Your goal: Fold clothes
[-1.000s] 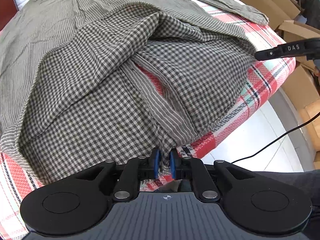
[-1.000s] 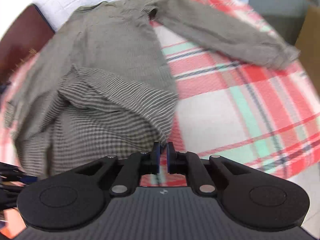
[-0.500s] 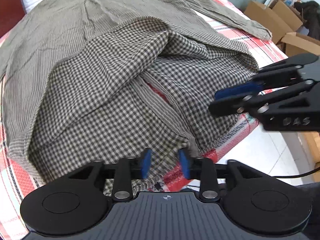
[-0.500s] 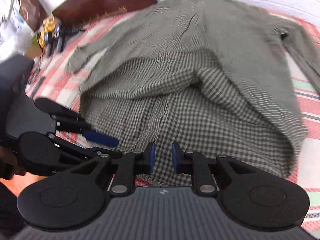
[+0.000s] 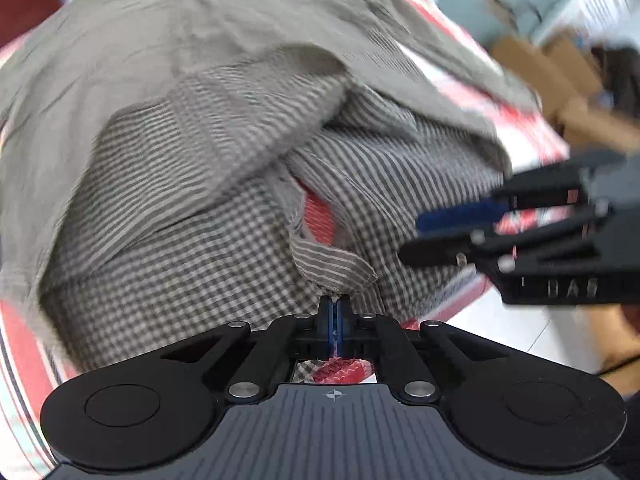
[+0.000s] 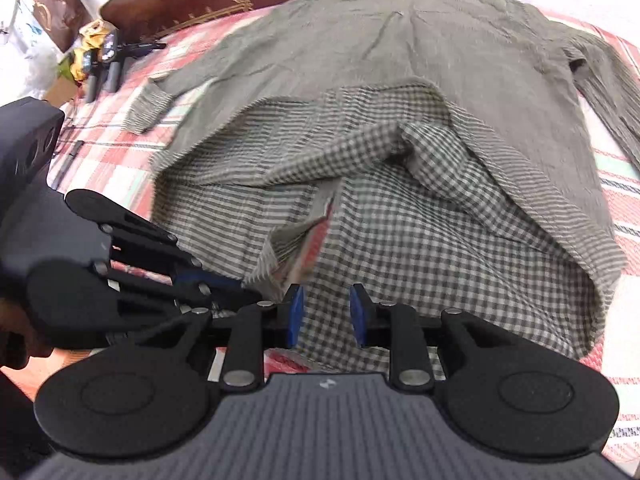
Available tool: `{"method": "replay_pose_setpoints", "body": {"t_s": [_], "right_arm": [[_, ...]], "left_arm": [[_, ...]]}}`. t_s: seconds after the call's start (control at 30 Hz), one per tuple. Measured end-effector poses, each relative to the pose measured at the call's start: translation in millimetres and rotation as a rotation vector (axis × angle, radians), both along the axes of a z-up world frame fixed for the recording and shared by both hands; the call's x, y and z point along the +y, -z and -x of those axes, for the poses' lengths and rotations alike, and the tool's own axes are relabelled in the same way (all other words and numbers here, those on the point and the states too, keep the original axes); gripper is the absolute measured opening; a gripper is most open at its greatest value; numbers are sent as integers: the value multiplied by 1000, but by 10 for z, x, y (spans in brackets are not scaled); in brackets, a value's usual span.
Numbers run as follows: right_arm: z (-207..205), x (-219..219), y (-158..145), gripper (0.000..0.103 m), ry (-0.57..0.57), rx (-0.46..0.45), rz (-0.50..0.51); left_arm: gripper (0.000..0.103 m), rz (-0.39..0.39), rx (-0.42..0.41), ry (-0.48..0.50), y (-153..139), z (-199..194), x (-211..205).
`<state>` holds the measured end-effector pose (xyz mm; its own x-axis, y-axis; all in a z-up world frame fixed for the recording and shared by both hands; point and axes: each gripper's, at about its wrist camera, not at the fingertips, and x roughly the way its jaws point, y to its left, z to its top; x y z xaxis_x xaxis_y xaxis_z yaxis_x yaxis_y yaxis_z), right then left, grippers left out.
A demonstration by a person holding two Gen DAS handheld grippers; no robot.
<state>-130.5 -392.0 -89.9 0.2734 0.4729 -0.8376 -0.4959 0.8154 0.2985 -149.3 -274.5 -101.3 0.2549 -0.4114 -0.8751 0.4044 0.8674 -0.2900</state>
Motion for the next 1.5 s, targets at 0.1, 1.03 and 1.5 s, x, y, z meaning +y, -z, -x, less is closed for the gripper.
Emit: {"method": "replay_pose_setpoints", "body": {"t_s": [0.1, 1.03, 1.5], "right_arm": [[-11, 102, 5, 30, -32, 7, -18], [-126, 85, 352, 6, -41, 146, -27], [-29, -276, 11, 18, -28, 108, -98]], "left_arm": [[0, 10, -2, -56, -45, -22, 157], [5, -41, 9, 135, 12, 98, -101], [48, -73, 30, 236, -20, 312, -123]]}}
